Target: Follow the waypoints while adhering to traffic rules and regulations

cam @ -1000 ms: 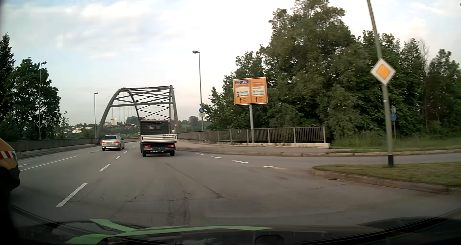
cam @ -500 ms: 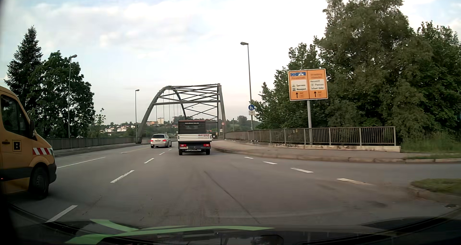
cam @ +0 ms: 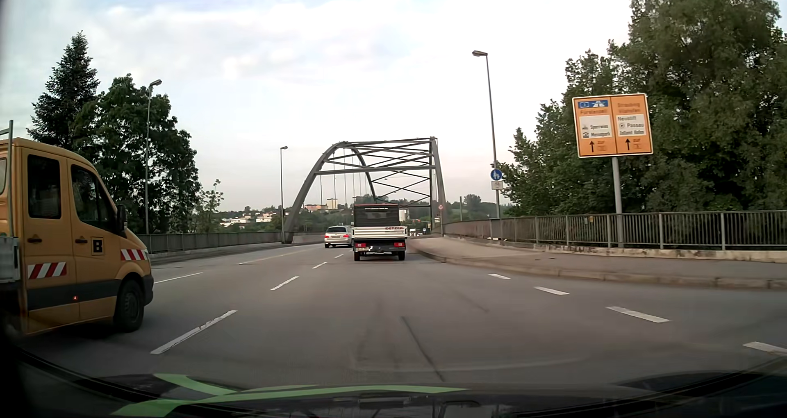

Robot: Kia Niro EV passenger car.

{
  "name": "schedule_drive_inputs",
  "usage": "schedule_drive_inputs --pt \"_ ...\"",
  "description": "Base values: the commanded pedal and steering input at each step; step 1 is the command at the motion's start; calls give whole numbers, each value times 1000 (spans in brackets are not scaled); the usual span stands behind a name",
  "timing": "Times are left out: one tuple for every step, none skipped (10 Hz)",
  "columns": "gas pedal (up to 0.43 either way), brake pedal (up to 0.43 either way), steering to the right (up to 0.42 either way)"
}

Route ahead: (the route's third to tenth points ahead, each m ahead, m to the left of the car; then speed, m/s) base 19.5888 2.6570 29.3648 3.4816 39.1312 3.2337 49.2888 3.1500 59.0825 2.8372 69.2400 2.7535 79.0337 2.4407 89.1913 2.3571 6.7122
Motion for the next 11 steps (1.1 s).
schedule_drive_inputs --pt "79 0 -117" --pt "79 0 -103" --pt "79 0 -90" --pt "79 0 -70" --pt "67 0 -49" --pt "59 0 -34" --pt "59 0 -26" --pt "59 0 -20" --pt "59 0 -15" --pt "59 0 -12" --pt "59 0 -14"
